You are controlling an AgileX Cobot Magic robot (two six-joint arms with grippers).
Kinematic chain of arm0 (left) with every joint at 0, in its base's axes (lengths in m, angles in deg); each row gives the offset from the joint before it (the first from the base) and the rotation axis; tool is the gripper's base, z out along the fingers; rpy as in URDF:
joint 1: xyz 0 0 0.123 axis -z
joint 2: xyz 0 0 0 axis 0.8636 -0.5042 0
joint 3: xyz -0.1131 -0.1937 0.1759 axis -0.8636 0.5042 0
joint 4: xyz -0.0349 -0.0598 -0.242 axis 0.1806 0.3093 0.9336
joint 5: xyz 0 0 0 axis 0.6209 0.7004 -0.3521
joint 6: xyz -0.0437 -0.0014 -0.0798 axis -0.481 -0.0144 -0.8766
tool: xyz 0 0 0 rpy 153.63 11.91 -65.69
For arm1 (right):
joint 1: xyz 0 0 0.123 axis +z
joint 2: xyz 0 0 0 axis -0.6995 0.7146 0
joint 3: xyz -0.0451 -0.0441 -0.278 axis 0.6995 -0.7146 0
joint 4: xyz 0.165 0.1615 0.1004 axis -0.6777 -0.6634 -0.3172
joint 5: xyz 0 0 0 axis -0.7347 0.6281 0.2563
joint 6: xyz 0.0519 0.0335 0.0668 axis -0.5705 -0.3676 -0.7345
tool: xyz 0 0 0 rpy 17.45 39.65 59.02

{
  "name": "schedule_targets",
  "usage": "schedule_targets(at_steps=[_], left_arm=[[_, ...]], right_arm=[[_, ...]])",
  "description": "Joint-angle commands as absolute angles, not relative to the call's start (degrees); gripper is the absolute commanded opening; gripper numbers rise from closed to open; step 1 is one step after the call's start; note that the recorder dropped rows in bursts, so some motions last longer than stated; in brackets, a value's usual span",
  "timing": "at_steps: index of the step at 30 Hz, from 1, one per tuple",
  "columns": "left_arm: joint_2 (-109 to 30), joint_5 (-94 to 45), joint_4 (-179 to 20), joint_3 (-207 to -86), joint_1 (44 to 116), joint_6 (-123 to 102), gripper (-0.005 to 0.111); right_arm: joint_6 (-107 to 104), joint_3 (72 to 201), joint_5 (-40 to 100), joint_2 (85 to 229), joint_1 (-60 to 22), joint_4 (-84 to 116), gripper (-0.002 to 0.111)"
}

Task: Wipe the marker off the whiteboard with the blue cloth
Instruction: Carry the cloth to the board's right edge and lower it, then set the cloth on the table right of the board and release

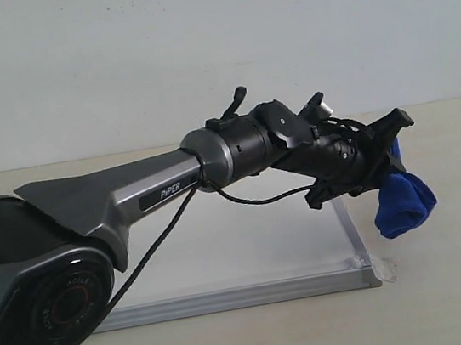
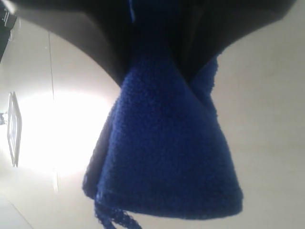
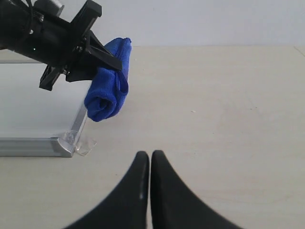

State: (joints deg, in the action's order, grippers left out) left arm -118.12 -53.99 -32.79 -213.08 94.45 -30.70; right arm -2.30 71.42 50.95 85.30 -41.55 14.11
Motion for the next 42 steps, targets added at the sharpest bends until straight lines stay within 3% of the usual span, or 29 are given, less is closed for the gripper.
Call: schedule_targets(at_steps=[1, 12, 19, 42], left_arm=[[-117.0, -51.5, -33.5, -212.1, 94.7, -32.2, 0.004], [-116.0, -51.5, -38.9, -212.1, 94.7, -42.3, 0.004], [-111.8, -51.5, -61.1, -206.9, 94.3, -61.7, 0.004], [-114.3, -49.4, -54.8, -206.2, 95.1, -61.6, 0.004]], right_arm=[[-2.3, 71.5, 50.7, 85.0, -41.8, 14.5, 0.001], [-2.3, 71.5, 50.7, 85.0, -41.8, 14.5, 0.001], [-2.3, 71.5, 50.7, 85.0, -41.8, 14.5, 0.001], [-2.3, 71.5, 50.7, 85.0, -41.8, 14.5, 0.001]])
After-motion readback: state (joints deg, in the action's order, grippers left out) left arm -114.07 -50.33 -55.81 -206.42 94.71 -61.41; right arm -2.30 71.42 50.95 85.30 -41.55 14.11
